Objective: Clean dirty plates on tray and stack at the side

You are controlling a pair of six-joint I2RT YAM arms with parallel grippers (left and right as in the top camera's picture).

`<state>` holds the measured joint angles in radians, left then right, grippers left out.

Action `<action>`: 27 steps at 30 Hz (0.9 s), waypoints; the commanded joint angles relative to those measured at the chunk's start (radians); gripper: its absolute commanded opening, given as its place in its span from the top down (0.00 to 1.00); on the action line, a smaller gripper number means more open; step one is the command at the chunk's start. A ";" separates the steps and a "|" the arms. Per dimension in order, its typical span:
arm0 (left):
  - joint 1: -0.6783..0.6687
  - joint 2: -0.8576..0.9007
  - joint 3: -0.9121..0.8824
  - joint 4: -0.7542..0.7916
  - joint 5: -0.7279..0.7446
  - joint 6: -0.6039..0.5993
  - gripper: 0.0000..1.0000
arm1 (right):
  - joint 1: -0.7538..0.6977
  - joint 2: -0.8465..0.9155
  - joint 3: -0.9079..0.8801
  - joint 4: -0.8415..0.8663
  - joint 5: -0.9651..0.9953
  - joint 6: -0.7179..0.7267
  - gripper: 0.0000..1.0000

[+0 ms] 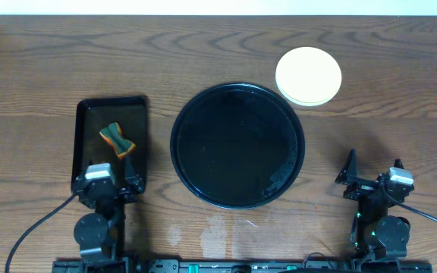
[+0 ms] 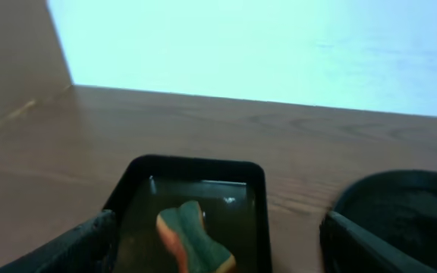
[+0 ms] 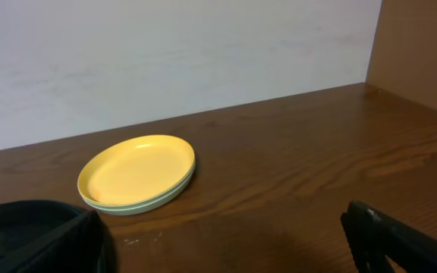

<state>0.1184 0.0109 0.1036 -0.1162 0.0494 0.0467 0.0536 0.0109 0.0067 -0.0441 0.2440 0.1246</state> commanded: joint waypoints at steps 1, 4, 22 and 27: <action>-0.019 -0.009 -0.042 0.053 -0.009 0.054 0.14 | -0.005 -0.006 -0.001 -0.005 0.010 -0.010 0.01; -0.020 -0.009 -0.076 0.105 -0.008 0.035 0.14 | -0.005 -0.006 -0.001 -0.005 0.010 -0.010 0.01; -0.022 -0.009 -0.100 0.046 -0.011 -0.131 0.14 | -0.005 -0.006 -0.001 -0.005 0.010 -0.010 0.01; -0.022 -0.008 -0.100 0.047 -0.012 -0.134 0.14 | -0.005 -0.006 -0.001 -0.005 0.010 -0.010 0.01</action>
<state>0.1009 0.0101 0.0116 -0.0204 0.0498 -0.0788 0.0536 0.0109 0.0067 -0.0441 0.2440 0.1242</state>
